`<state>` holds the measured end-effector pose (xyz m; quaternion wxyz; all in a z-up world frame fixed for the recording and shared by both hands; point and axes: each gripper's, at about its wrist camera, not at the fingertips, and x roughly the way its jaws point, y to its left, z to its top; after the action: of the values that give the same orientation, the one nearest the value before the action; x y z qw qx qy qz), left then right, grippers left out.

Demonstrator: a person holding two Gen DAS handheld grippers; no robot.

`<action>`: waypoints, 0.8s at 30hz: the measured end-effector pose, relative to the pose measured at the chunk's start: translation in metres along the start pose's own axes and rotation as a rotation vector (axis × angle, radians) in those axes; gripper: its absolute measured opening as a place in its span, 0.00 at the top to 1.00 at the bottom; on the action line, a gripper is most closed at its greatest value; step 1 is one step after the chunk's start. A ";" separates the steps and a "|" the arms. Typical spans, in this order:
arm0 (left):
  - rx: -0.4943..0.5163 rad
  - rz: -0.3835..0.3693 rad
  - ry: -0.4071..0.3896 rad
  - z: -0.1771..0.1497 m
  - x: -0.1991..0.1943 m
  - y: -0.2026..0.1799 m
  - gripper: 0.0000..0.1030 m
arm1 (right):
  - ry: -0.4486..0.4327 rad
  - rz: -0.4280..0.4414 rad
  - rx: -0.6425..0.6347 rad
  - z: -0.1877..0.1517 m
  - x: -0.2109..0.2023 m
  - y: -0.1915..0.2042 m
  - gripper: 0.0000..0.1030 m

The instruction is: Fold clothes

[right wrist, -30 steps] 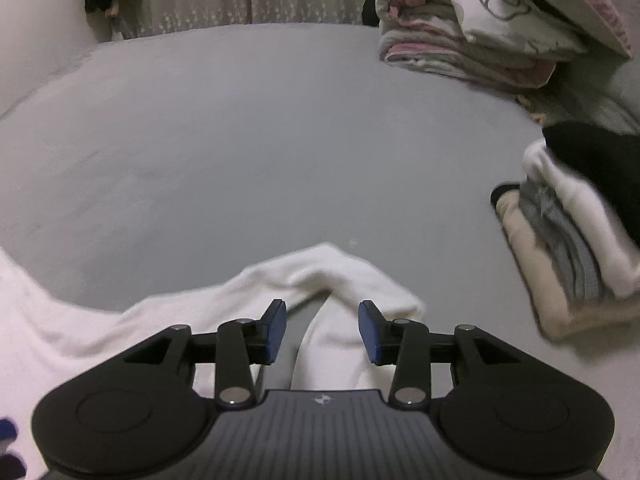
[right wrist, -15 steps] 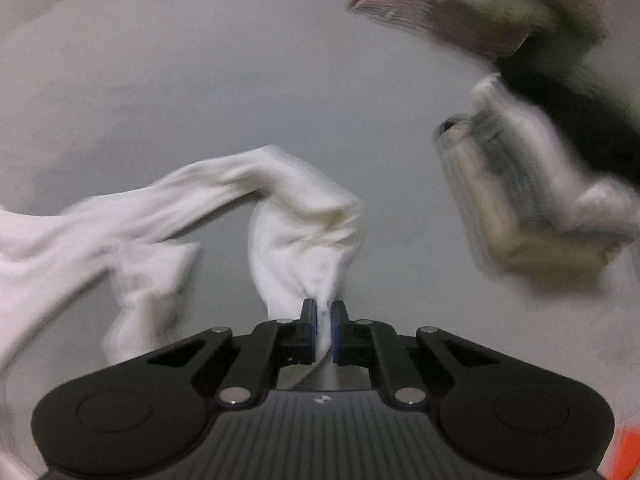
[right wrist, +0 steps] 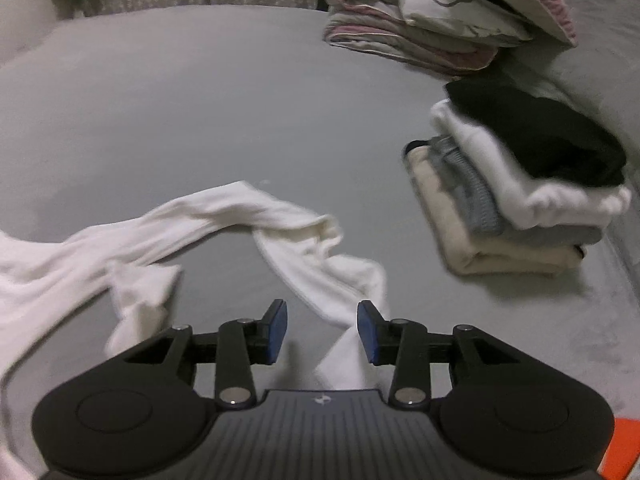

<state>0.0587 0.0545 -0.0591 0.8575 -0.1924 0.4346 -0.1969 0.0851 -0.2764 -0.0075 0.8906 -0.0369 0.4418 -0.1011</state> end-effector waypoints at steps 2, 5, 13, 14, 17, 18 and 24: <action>0.001 -0.001 -0.001 0.000 -0.001 0.000 0.21 | 0.002 0.068 0.040 -0.007 -0.006 0.005 0.62; 0.010 -0.004 0.000 -0.002 -0.003 0.000 0.21 | 0.005 0.178 0.107 -0.019 -0.014 0.011 0.59; 0.052 -0.004 0.018 -0.010 -0.004 -0.002 0.26 | 0.032 0.361 0.203 -0.040 -0.011 0.031 0.58; 0.058 -0.003 0.018 -0.011 -0.005 -0.002 0.27 | 0.038 0.368 0.210 -0.043 -0.009 0.033 0.58; 0.075 -0.003 0.017 -0.014 -0.006 -0.002 0.27 | 0.029 0.354 0.201 -0.050 -0.005 0.042 0.60; 0.082 -0.004 0.017 -0.015 -0.007 -0.002 0.27 | 0.018 0.338 0.189 -0.053 -0.004 0.044 0.70; 0.121 -0.019 0.013 -0.021 -0.014 0.002 0.28 | -0.046 0.252 0.183 -0.063 -0.019 0.041 0.90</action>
<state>0.0341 0.0597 -0.0621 0.8628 -0.1432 0.4257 -0.2322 0.0298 -0.2312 -0.0375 0.9059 0.0980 0.4111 -0.0276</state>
